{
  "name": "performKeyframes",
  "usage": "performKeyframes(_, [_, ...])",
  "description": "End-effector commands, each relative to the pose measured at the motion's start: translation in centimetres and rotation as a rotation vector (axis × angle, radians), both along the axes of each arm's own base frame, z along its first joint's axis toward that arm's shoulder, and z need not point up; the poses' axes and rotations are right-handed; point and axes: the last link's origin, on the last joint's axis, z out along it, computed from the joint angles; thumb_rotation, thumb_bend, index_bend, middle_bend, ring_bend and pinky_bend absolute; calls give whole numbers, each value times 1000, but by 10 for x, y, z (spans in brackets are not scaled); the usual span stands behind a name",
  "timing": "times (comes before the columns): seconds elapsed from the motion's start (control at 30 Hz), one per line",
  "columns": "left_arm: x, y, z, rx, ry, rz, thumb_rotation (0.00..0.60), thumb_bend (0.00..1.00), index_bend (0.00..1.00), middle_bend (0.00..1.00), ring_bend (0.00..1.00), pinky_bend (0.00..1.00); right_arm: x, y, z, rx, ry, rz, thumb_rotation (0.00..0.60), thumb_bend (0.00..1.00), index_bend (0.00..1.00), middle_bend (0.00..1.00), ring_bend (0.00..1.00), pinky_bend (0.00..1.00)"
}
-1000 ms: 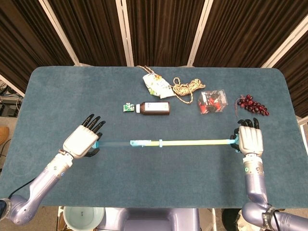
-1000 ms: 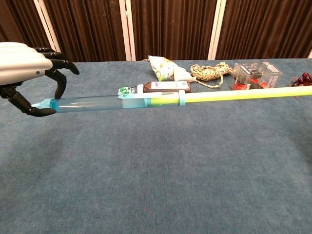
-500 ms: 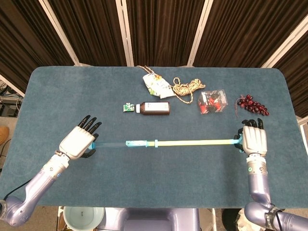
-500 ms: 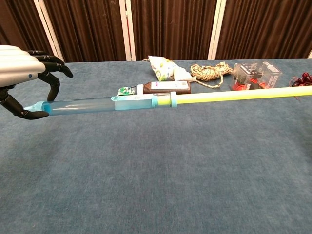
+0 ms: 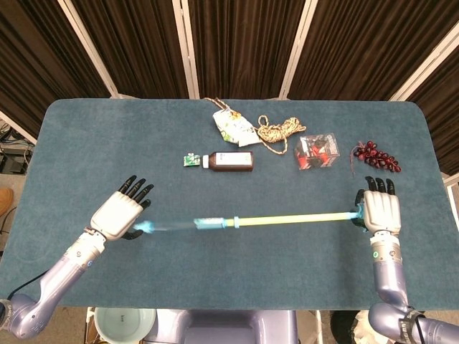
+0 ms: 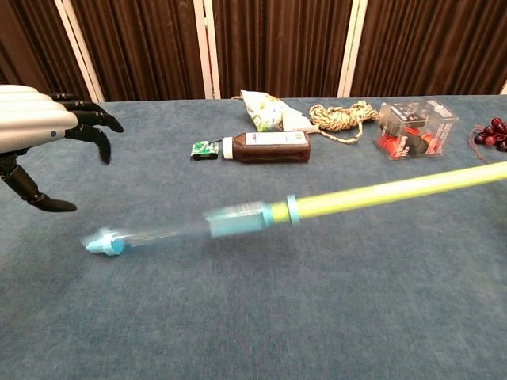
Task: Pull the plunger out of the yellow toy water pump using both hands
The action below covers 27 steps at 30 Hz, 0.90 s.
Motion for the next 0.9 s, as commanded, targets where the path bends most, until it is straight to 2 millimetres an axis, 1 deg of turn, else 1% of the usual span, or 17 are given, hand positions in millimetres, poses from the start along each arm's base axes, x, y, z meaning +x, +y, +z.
performKeyframes(0.03, [0, -4, -1, -11, -17, 10, 600, 77, 105, 16, 0, 17, -2, 4, 4, 19, 14, -10, 600, 224, 141, 2, 5, 0])
performKeyframes(0.1, [-1, -7, 0, -13, -33, 20, 600, 68, 84, 7, 0, 16, -2, 6, 4, 21, 1, -21, 600, 211, 117, 0, 0, 0])
performKeyframes(0.27, [-4, -16, 6, 3, -84, 58, 600, 67, 75, 5, 0, 15, 0, 14, 6, 22, -48, -21, 600, 212, 116, 0, 0, 0])
performKeyframes(0.33, [-9, -22, 10, 19, -130, 94, 600, 67, 74, 2, 0, 16, 0, 18, 7, 24, -71, -12, 600, 211, 116, 0, 0, 0])
performKeyframes(0.4, [-18, -31, 16, 36, -180, 145, 600, 67, 71, 0, 0, 15, 0, 26, 8, 25, -99, -3, 600, 211, 116, 0, 0, 0])
performKeyframes(0.47, [-37, -47, 27, 77, -238, 219, 600, 67, 65, 0, 0, 15, -3, 42, 8, 40, -141, -3, 600, 210, 116, 0, 0, 0])
performKeyframes(0.53, [-47, -56, 34, 103, -261, 228, 600, 67, 55, 0, 0, 15, -4, 52, 9, 54, -158, 7, 600, 211, 116, 0, 0, 0])
performKeyframes(0.6, [-60, -68, 41, 155, -263, 213, 600, 62, 36, 0, 0, 15, -7, 67, 11, 69, -172, 23, 600, 207, 116, 0, 0, 0])
performKeyframes(0.63, [-68, -75, 46, 181, -237, 194, 600, 59, 28, 0, 0, 15, -7, 76, 11, 69, -183, 34, 600, 204, 117, 0, 0, 0])
performKeyframes(0.7, [-78, -90, 53, 222, -222, 144, 600, 51, 6, 0, 0, 15, -8, 93, 13, 73, -185, 81, 600, 189, 116, 0, 0, 0])
performKeyframes(0.83, [-89, -111, 60, 241, -242, 121, 600, 48, 0, 0, 0, 14, -10, 120, 16, 88, -192, 151, 600, 144, 106, 0, 0, 0])
performKeyframes(0.9, [-92, -119, 62, 243, -261, 139, 600, 47, 0, 0, 0, 13, -13, 130, 19, 85, -186, 180, 600, 122, 78, 0, 0, 0])
